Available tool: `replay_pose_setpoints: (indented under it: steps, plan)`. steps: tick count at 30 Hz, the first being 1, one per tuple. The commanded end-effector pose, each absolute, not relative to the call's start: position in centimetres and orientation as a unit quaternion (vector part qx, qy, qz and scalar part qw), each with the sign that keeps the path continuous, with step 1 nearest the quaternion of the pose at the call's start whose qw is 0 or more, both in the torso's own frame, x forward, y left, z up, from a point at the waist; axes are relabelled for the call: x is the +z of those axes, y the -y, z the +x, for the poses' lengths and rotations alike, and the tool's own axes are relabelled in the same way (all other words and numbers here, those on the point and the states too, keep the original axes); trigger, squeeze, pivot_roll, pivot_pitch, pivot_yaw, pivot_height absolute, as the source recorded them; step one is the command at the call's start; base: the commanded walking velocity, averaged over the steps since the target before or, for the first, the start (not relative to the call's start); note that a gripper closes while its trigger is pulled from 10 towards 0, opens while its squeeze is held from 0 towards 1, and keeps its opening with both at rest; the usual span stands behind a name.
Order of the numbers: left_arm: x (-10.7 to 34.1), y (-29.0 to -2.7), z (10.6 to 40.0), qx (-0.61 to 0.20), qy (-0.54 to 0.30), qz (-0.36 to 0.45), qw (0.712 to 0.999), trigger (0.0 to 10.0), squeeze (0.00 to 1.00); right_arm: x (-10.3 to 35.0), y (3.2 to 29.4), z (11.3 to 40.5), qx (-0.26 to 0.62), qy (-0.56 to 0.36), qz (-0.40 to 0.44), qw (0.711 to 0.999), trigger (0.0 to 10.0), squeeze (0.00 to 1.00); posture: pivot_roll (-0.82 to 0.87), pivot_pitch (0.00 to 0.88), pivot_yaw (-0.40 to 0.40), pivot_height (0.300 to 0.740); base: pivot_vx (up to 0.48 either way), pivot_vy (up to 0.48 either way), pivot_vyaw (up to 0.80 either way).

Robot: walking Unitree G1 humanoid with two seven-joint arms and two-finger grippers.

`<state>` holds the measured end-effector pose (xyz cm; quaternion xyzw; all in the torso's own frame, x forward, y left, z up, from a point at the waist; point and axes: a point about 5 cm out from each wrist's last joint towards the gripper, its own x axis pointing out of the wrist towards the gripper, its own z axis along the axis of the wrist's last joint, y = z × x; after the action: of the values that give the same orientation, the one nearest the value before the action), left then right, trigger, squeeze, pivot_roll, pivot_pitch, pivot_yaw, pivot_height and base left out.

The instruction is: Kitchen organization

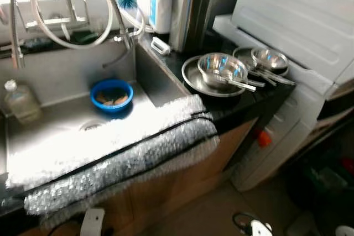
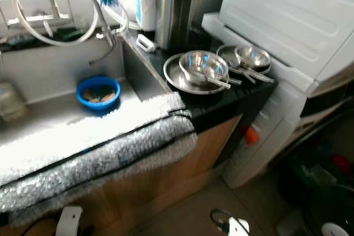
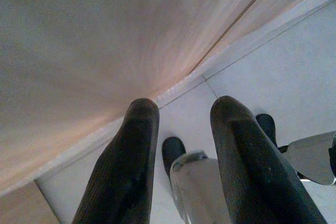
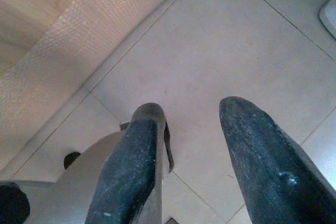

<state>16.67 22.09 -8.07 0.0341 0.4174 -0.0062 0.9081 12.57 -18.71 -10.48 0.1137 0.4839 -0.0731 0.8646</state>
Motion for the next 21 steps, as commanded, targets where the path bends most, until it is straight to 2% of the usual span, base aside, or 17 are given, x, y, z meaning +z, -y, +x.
replay_pose_setpoints:
  steps: [1,6,18,21]
  plan:
    - [-8.32,-21.80,16.30,-0.017,-0.427,0.042,0.903,10.0,0.00,-10.42,19.29,12.49,-0.082,-0.481,0.110,0.866,10.0,0.00,-0.04,0.000,-0.072,0.727,0.000,0.000,0.00]
    - [-8.45,-21.65,16.08,-0.022,-0.431,0.051,0.901,10.0,0.00,-10.43,19.33,12.43,-0.083,-0.481,0.111,0.866,10.0,0.00,-0.04,0.000,-0.072,0.727,0.000,-0.166,0.00]
    - [-8.56,-21.50,15.98,-0.024,-0.436,0.056,0.898,10.0,0.00,-10.46,19.48,12.28,-0.080,-0.484,0.106,0.865,10.0,0.00,-0.05,0.000,-0.070,0.727,0.000,-0.350,0.00]
    - [-8.59,-21.56,15.89,-0.018,-0.437,0.052,0.898,10.0,0.00,-10.47,19.55,12.22,-0.080,-0.485,0.104,0.865,10.0,0.00,-0.05,0.000,-0.070,0.727,0.000,0.000,0.00]
